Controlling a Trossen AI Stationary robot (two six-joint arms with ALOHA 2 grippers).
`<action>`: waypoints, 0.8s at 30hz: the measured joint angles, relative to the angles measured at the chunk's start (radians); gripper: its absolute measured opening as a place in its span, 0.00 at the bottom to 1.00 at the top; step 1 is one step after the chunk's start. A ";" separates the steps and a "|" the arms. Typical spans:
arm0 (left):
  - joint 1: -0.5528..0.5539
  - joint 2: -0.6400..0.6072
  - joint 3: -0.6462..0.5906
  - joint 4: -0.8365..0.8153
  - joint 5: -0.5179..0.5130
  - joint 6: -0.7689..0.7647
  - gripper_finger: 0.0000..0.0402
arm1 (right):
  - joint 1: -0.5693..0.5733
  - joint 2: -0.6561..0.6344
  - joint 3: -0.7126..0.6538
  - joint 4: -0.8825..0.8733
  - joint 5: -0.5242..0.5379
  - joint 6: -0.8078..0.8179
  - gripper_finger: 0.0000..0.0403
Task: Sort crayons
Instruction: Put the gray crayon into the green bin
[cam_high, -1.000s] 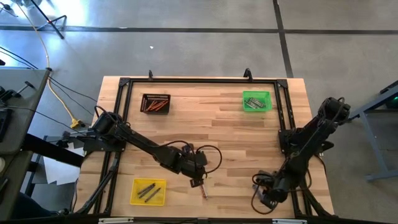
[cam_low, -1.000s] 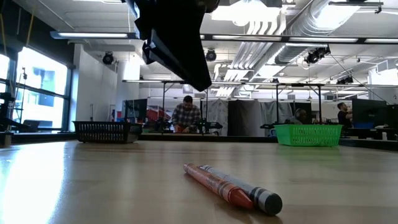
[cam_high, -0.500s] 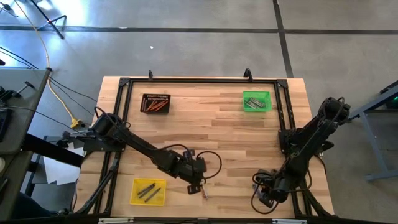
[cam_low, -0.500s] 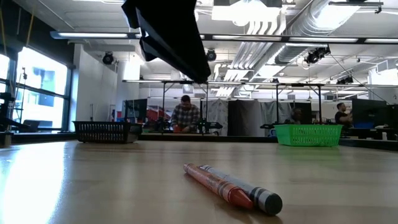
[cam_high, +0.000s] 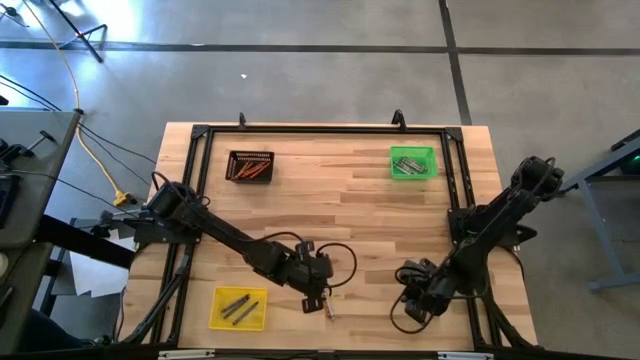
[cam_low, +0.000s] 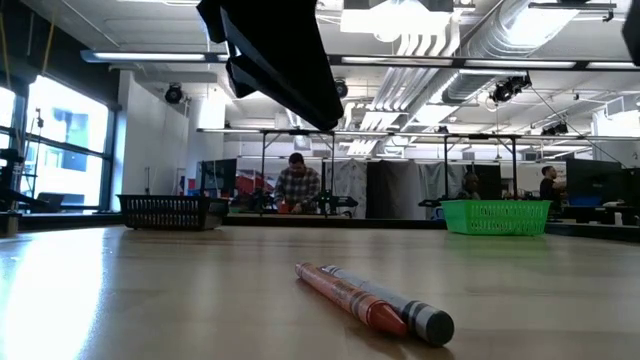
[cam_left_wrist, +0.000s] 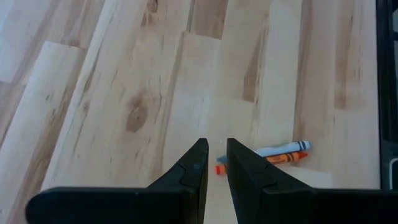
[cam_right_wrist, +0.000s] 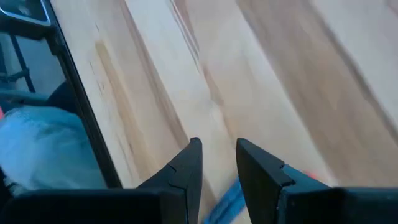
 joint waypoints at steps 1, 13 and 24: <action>-0.001 0.000 0.000 0.000 -0.001 0.000 0.11 | -0.006 0.000 0.000 0.006 0.011 -0.024 0.23; 0.022 0.000 0.000 0.000 -0.085 0.029 0.11 | -0.020 0.000 0.000 -0.066 -0.003 -0.095 0.23; 0.065 0.000 0.000 0.000 -0.177 0.172 0.11 | -0.022 0.000 0.000 -0.227 0.021 -0.095 0.23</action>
